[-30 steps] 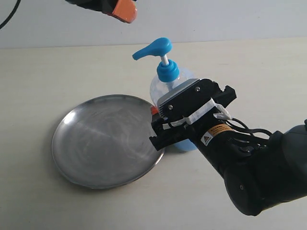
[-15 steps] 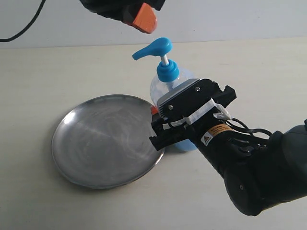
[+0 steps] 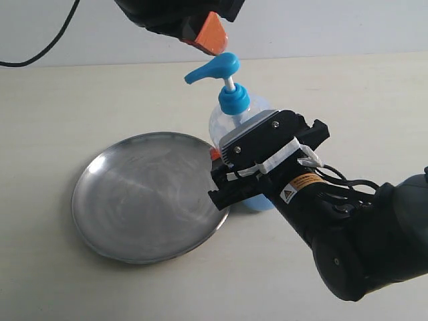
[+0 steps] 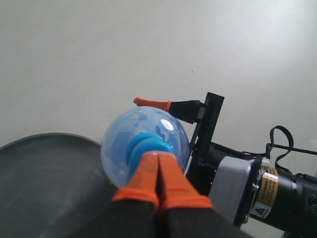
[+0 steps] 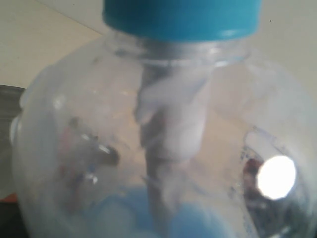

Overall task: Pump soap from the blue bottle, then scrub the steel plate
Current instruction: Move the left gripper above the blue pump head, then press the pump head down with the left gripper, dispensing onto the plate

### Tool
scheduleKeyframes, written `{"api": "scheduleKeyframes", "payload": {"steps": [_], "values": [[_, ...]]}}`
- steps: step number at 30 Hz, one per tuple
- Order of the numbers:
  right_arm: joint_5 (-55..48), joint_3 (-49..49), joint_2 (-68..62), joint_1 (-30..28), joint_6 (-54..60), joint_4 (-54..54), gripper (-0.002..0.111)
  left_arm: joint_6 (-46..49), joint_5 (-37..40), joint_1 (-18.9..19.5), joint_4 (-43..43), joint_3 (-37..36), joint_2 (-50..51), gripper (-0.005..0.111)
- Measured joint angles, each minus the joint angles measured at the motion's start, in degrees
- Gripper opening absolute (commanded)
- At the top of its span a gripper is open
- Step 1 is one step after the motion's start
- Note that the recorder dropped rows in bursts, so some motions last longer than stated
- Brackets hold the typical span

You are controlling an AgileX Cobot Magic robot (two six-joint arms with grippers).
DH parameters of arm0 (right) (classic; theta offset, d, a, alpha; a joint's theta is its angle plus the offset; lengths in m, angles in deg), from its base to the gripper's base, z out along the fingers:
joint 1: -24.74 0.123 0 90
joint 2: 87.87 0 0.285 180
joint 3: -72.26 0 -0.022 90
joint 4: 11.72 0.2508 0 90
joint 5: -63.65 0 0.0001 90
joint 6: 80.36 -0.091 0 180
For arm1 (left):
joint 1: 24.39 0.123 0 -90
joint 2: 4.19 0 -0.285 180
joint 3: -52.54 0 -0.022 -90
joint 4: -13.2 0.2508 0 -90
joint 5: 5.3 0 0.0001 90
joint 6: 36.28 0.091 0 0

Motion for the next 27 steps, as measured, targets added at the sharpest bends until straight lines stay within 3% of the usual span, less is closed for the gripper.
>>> {"api": "scheduleKeyframes", "payload": {"steps": [27], "values": [[0.0,0.0,0.0,0.0,-0.11,0.0,0.0,-1.08,-3.38,0.0,-2.71,0.36,2.79,0.0]]}}
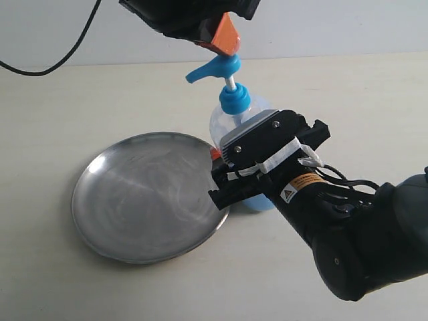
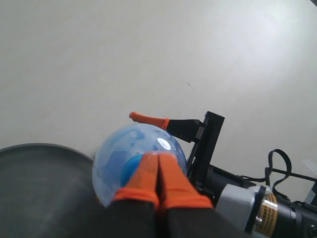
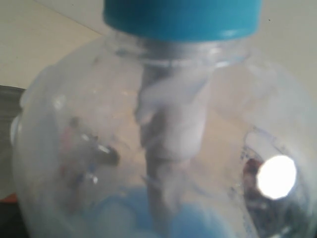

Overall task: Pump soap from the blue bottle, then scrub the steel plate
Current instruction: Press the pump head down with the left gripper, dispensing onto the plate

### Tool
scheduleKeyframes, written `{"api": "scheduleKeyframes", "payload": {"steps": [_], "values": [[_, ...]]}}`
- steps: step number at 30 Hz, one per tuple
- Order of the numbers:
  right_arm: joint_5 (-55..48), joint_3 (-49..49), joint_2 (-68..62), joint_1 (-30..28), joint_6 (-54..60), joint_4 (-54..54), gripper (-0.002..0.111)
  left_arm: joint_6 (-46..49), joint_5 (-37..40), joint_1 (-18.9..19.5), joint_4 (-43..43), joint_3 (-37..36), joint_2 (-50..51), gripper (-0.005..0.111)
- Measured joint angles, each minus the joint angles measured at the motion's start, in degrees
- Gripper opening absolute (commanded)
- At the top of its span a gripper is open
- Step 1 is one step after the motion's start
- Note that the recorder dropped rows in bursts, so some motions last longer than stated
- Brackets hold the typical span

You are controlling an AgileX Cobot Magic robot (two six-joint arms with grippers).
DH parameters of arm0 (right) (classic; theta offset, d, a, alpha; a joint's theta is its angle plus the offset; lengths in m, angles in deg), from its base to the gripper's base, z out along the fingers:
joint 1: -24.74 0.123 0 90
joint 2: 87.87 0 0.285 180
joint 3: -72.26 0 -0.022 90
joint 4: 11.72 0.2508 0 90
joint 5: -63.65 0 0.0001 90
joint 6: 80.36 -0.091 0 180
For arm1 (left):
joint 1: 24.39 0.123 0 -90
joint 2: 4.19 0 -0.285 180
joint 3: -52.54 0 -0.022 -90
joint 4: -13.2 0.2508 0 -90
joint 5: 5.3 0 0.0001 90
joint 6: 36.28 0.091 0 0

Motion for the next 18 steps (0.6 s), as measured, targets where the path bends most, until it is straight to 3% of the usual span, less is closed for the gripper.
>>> {"api": "scheduleKeyframes", "payload": {"steps": [18], "values": [[0.0,0.0,0.0,0.0,0.0,0.0,0.0,0.0,2.89,0.0,2.9,0.32,-0.11,0.0]]}}
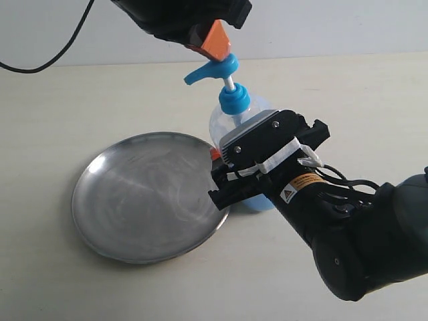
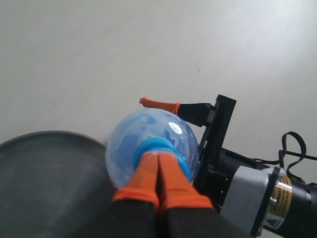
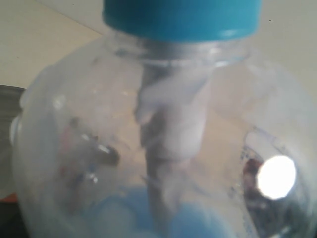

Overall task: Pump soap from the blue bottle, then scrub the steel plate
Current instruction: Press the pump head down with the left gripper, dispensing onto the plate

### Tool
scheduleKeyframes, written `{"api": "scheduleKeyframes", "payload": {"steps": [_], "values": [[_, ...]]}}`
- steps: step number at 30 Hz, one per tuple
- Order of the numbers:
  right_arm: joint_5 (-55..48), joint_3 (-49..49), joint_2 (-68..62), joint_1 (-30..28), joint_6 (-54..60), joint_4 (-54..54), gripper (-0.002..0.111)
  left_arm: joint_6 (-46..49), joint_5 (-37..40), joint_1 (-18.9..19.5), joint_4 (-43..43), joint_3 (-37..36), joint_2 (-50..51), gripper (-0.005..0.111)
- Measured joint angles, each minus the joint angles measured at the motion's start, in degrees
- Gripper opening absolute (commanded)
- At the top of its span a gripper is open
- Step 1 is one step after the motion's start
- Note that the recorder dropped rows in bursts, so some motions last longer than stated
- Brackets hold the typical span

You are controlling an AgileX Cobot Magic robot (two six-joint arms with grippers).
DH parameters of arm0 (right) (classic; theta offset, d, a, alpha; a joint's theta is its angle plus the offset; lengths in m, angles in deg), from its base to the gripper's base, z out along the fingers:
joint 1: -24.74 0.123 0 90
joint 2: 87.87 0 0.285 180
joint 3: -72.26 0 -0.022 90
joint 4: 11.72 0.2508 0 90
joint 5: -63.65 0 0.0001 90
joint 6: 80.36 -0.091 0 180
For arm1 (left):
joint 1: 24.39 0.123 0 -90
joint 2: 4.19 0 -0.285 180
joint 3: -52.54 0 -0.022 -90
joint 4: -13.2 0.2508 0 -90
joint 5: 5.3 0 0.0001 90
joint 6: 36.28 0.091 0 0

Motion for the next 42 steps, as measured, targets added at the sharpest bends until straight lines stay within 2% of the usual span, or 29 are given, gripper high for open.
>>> {"api": "scheduleKeyframes", "payload": {"steps": [42], "values": [[0.0,0.0,0.0,0.0,-0.12,0.35,0.0,0.0,1.55,0.0,-0.56,0.21,0.17,0.0]]}}
